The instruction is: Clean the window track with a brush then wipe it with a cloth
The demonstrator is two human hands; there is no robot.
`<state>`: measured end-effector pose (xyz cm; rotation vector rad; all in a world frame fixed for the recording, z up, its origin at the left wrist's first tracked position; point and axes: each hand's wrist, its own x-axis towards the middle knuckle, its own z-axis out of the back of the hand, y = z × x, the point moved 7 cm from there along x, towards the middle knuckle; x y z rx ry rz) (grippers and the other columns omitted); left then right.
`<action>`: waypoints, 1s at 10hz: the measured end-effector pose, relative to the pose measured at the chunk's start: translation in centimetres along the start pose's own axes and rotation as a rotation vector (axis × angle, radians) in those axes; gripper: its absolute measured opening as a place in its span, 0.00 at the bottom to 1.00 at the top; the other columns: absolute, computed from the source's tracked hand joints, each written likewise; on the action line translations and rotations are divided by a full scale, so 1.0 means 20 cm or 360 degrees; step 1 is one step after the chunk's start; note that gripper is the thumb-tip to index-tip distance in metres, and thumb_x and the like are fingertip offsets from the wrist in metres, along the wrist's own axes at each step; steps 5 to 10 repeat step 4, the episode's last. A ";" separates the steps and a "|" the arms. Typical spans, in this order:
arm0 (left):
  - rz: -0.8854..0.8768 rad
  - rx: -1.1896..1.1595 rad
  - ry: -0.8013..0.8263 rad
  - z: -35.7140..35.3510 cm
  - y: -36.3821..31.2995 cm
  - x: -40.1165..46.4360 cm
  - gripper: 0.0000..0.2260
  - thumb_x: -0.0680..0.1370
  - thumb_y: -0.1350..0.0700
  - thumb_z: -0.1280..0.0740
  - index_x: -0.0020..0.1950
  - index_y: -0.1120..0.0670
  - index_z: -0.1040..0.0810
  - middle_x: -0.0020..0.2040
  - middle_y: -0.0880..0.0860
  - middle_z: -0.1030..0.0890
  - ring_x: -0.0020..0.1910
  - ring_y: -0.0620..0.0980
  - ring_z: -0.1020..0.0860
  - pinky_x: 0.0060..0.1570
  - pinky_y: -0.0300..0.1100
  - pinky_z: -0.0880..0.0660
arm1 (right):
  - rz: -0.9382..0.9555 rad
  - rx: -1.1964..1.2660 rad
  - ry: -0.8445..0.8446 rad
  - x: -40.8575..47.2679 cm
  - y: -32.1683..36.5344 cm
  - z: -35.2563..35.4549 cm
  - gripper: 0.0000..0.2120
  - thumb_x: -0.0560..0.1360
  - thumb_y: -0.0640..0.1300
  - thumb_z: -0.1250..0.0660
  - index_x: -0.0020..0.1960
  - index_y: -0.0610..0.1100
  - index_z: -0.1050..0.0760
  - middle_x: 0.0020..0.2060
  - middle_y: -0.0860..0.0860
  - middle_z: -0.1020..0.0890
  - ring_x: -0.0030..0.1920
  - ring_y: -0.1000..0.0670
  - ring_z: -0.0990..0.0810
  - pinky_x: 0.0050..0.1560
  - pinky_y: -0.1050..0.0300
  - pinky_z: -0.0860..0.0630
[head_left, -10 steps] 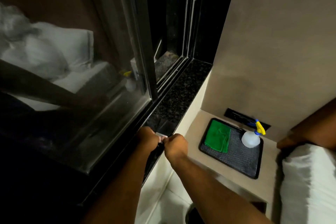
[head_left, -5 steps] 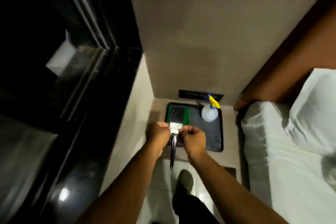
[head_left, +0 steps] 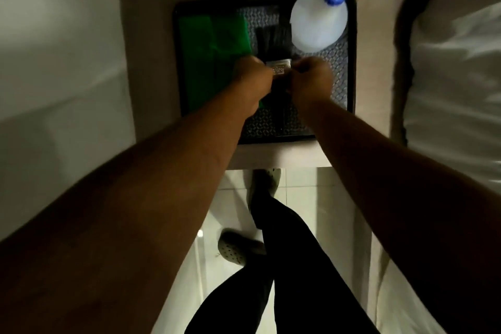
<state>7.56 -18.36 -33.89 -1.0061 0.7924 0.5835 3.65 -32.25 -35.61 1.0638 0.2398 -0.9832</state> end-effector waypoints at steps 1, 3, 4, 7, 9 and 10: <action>0.0009 0.0053 0.0062 -0.01 0.03 0.06 0.11 0.79 0.65 0.39 0.58 0.62 0.21 0.56 0.63 0.20 0.54 0.60 0.20 0.56 0.56 0.20 | 0.0126 -0.0209 -0.0036 0.01 0.02 -0.01 0.08 0.71 0.38 0.34 0.48 0.42 0.18 0.44 0.45 0.15 0.44 0.49 0.18 0.46 0.61 0.24; -0.0293 0.0519 0.0028 0.20 -0.08 -0.14 0.06 0.78 0.60 0.34 0.50 0.61 0.20 0.55 0.64 0.20 0.58 0.62 0.21 0.59 0.55 0.23 | 0.0446 -0.0495 0.0024 -0.19 0.18 0.11 0.09 0.74 0.38 0.36 0.50 0.38 0.20 0.45 0.38 0.17 0.42 0.45 0.20 0.38 0.67 0.34; -0.0423 0.0780 -0.0091 0.45 -0.12 -0.36 0.17 0.79 0.56 0.33 0.66 0.62 0.25 0.66 0.62 0.23 0.65 0.61 0.25 0.65 0.50 0.28 | 0.0600 -0.0761 0.0136 -0.36 0.31 0.21 0.12 0.77 0.43 0.37 0.55 0.37 0.22 0.49 0.36 0.20 0.50 0.38 0.21 0.44 0.55 0.28; -0.0423 0.0780 -0.0091 0.45 -0.12 -0.36 0.17 0.79 0.56 0.33 0.66 0.62 0.25 0.66 0.62 0.23 0.65 0.61 0.25 0.65 0.50 0.28 | 0.0600 -0.0761 0.0136 -0.36 0.31 0.21 0.12 0.77 0.43 0.37 0.55 0.37 0.22 0.49 0.36 0.20 0.50 0.38 0.21 0.44 0.55 0.28; -0.0423 0.0780 -0.0091 0.45 -0.12 -0.36 0.17 0.79 0.56 0.33 0.66 0.62 0.25 0.66 0.62 0.23 0.65 0.61 0.25 0.65 0.50 0.28 | 0.0600 -0.0761 0.0136 -0.36 0.31 0.21 0.12 0.77 0.43 0.37 0.55 0.37 0.22 0.49 0.36 0.20 0.50 0.38 0.21 0.44 0.55 0.28; -0.0423 0.0780 -0.0091 0.45 -0.12 -0.36 0.17 0.79 0.56 0.33 0.66 0.62 0.25 0.66 0.62 0.23 0.65 0.61 0.25 0.65 0.50 0.28 | 0.0600 -0.0761 0.0136 -0.36 0.31 0.21 0.12 0.77 0.43 0.37 0.55 0.37 0.22 0.49 0.36 0.20 0.50 0.38 0.21 0.44 0.55 0.28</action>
